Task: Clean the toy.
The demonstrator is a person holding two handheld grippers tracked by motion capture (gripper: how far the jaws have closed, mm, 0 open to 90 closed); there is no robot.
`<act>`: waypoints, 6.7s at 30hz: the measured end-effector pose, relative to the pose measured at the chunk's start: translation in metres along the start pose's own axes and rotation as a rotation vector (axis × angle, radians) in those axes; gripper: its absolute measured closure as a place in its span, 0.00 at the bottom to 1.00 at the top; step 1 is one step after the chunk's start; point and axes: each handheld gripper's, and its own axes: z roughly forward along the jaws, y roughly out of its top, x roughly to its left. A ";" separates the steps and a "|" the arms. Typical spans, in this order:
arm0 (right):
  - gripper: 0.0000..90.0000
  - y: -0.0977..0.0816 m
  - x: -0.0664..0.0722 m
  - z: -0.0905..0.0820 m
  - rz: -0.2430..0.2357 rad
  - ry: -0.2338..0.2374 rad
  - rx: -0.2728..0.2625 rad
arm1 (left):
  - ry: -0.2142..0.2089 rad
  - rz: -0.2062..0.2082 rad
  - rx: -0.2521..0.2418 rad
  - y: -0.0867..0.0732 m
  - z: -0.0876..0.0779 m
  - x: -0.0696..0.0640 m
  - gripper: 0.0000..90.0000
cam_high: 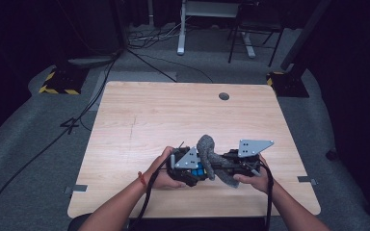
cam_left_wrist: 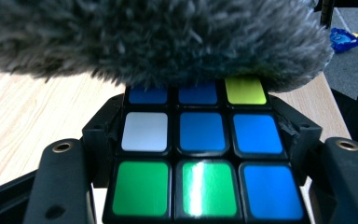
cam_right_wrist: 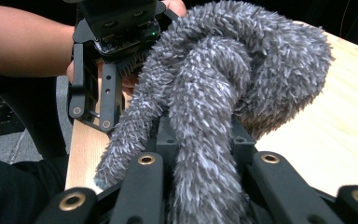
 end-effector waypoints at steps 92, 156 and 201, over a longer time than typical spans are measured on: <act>0.79 -0.062 -0.076 -0.023 0.117 -0.242 0.358 | 0.135 -0.200 0.096 -0.068 -0.033 0.061 0.37; 0.23 -0.096 -0.056 -0.058 0.132 -0.287 0.416 | 0.187 -0.274 0.236 -0.109 -0.077 0.032 0.18; 0.22 -0.169 -0.037 -0.165 0.359 -0.619 0.287 | 0.300 -0.464 0.248 -0.171 -0.136 0.014 0.18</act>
